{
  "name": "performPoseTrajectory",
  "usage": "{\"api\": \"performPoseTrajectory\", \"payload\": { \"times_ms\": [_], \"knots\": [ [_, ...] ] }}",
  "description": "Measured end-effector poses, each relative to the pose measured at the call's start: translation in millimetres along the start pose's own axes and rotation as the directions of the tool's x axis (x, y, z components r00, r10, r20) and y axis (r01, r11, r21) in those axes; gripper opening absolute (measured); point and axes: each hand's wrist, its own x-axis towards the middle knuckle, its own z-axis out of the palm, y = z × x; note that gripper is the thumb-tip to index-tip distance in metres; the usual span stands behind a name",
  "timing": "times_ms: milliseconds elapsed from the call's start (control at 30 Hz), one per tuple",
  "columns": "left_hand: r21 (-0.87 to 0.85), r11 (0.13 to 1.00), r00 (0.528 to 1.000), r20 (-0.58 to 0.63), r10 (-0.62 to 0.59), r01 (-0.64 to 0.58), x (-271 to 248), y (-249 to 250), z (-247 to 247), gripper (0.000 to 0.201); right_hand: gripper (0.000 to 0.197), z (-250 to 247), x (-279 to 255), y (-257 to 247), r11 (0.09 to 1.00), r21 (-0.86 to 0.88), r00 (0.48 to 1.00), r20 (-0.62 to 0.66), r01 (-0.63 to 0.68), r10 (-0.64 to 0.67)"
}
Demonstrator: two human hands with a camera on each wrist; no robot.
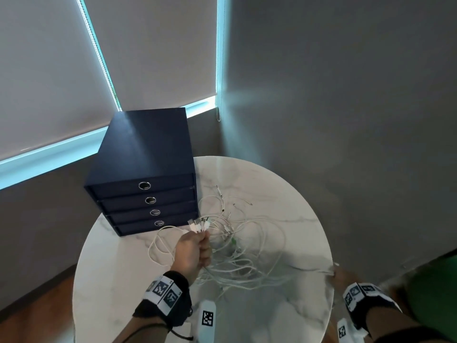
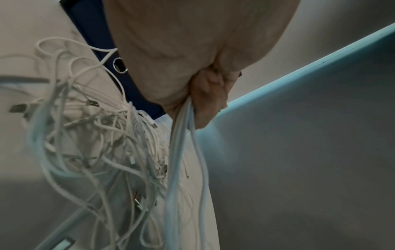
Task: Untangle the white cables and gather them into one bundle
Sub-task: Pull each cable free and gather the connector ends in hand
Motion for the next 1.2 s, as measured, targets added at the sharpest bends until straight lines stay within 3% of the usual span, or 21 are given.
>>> {"api": "performPoseTrajectory", "payload": {
  "times_ms": [67,100,200,233,267,367,433,633,767,900,967,1033,1133,1200],
  "knots": [
    [-0.030,0.999,0.999,-0.042,0.030,-0.031,2.0,-1.4,-2.0,0.032,0.014,-4.5,-18.2,-15.3,0.994,-0.112,0.993,0.119,0.006,0.007],
    [-0.051,0.997,0.997,-0.064,0.048,-0.052,4.2,-1.6,-3.5,0.032,0.008,-4.7,-14.4,-13.5,0.986,-0.166,0.988,0.157,0.017,0.010],
    [-0.125,0.987,0.990,-0.114,0.087,-0.101,12.8,-2.0,-8.0,0.029,0.043,11.7,65.5,23.8,0.962,-0.272,0.936,0.345,0.021,0.077],
    [-0.140,0.984,0.988,-0.125,0.093,-0.110,15.2,-2.5,-8.8,0.029,0.061,9.3,89.9,29.6,0.949,-0.312,0.936,0.345,0.052,0.062],
    [-0.148,0.982,0.987,-0.133,0.096,-0.115,17.3,-3.2,-9.5,0.028,0.066,-5.4,92.4,17.0,0.931,-0.357,0.937,0.344,0.077,0.055],
    [-0.149,0.982,0.985,-0.141,0.094,-0.115,20.3,-6.0,-10.6,0.027,0.025,-69.6,26.3,-75.1,0.910,-0.363,0.968,0.217,0.199,-0.125],
    [-0.137,0.984,0.983,-0.156,0.092,-0.114,20.0,-7.8,-10.8,0.029,0.018,-85.1,8.4,-130.5,0.905,-0.333,0.965,0.100,0.263,-0.244],
    [-0.138,0.984,0.973,-0.216,0.082,-0.113,24.4,-9.1,-16.7,0.031,0.031,-61.5,-31.1,-239.0,0.806,-0.140,0.815,0.173,0.576,-0.553],
    [-0.144,0.981,0.972,-0.218,0.094,-0.127,26.9,-3.0,-21.4,0.027,0.029,-29.6,-39.8,-274.7,0.788,-0.109,0.784,0.252,0.606,-0.567],
    [-0.153,0.977,0.965,-0.237,0.110,-0.149,27.1,2.7,-27.1,0.027,0.049,-10.9,-39.5,-288.8,0.805,-0.226,0.828,0.284,0.549,-0.484],
    [-0.160,0.976,0.964,-0.243,0.107,-0.148,27.3,4.7,-28.1,0.028,0.049,-5.6,-35.7,-289.5,0.798,-0.242,0.826,0.290,0.551,-0.483],
    [-0.170,0.975,0.965,-0.240,0.103,-0.146,27.3,6.2,-27.6,0.028,0.036,-5.2,-33.1,-288.6,0.802,-0.194,0.821,0.235,0.564,-0.520],
    [-0.168,0.975,0.965,-0.240,0.105,-0.148,29.0,8.0,-26.5,0.027,0.013,-21.3,-33.5,-288.3,0.771,0.075,0.775,-0.071,0.632,-0.628],
    [-0.163,0.975,0.966,-0.237,0.107,-0.148,29.3,9.3,-24.1,0.026,0.015,-46.4,-34.1,-292.1,0.700,0.278,0.754,-0.248,0.657,-0.609]
  ]
}}
